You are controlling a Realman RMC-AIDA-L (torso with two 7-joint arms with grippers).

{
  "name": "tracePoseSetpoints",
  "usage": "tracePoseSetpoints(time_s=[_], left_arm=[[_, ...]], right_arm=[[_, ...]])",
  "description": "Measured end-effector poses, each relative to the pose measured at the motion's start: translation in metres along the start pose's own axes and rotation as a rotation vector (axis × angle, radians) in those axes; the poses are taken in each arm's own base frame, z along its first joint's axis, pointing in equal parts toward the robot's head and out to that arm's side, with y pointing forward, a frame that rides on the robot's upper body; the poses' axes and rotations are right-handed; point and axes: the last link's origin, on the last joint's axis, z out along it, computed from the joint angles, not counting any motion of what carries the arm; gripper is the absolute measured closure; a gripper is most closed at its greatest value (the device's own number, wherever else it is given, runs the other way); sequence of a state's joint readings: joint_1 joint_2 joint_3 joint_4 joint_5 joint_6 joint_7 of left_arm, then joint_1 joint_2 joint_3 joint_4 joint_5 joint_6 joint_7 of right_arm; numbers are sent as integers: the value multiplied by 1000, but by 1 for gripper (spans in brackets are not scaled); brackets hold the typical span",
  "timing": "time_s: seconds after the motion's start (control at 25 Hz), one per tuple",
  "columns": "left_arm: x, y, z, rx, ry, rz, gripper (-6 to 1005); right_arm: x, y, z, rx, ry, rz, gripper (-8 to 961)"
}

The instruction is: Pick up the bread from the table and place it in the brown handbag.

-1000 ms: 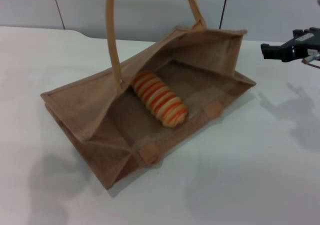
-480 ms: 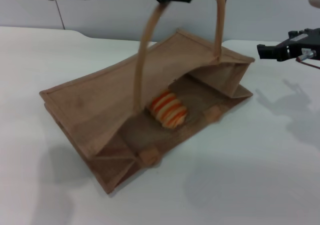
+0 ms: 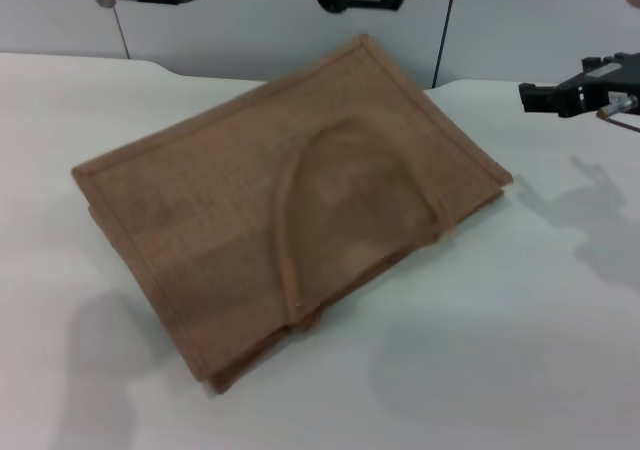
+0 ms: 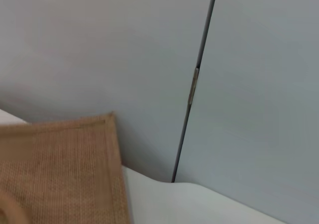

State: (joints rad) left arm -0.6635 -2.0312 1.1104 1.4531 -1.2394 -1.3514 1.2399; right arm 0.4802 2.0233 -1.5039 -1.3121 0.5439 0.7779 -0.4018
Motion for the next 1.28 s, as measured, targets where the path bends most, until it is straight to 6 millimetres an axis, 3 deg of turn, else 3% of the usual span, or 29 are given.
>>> tracePoseSetpoints(time_s=[0.28, 0.44, 0.56, 1.0, 1.28], left_arm=[[-16, -18, -25, 187, 101, -68, 377], [-41, -34, -47, 384, 145, -154, 379], [-62, -39, -52, 482, 151, -190, 380], [-113, -19, -55, 639, 175, -186, 380], [-146, -6, -49, 670, 169, -210, 380]], right_arm=[[-1, -11, -3, 46, -63, 34, 67], [-3, -16, -7, 99, -172, 50, 67], [-5, -12, -9, 135, -280, 29, 67], [11, 20, -25, 192, -602, -3, 67], [46, 24, -29, 221, -766, 82, 67]])
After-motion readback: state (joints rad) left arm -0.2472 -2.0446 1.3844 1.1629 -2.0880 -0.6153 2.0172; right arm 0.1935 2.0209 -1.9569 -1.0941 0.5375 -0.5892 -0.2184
